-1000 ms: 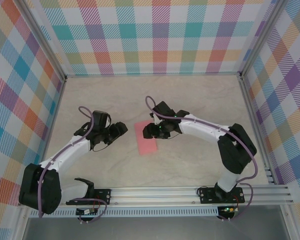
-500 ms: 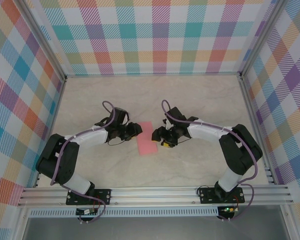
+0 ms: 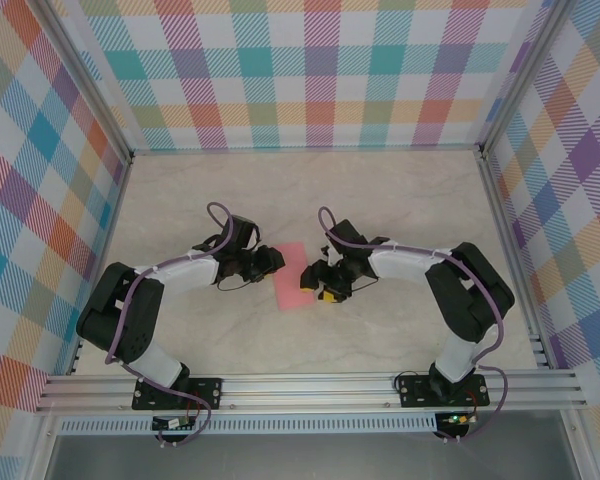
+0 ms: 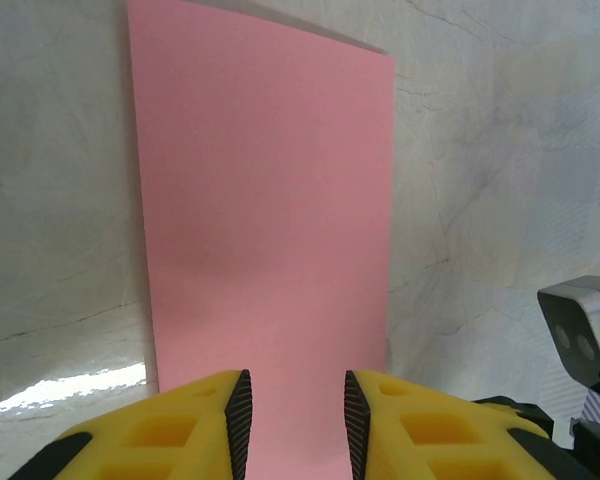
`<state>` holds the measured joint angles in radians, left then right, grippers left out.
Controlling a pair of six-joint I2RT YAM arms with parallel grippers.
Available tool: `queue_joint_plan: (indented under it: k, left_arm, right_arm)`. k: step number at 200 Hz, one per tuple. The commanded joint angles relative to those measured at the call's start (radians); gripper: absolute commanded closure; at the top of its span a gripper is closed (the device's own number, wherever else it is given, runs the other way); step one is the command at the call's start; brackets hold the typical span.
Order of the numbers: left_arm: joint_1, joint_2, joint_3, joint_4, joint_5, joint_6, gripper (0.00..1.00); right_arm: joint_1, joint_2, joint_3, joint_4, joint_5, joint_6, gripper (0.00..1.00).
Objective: Fold a paper plane with a square sheet of paper (pick it up from the middle)
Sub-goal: Third fold the triangle at the center of the table.
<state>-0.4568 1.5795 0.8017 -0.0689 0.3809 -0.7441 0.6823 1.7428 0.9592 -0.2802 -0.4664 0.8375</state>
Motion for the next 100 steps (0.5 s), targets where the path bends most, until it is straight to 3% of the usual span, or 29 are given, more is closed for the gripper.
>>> queue_joint_plan:
  k: [1, 100]
  left_arm:
    - [-0.003, 0.002, 0.016, 0.004, -0.008, -0.002, 0.68]
    - [-0.005, 0.022, 0.017, 0.011, -0.005, 0.0, 0.7]
  right_arm:
    - [0.02, 0.014, -0.01, 0.013, -0.052, 0.012, 0.4]
    - [0.034, 0.009, -0.057, 0.097, -0.075, 0.072, 0.43]
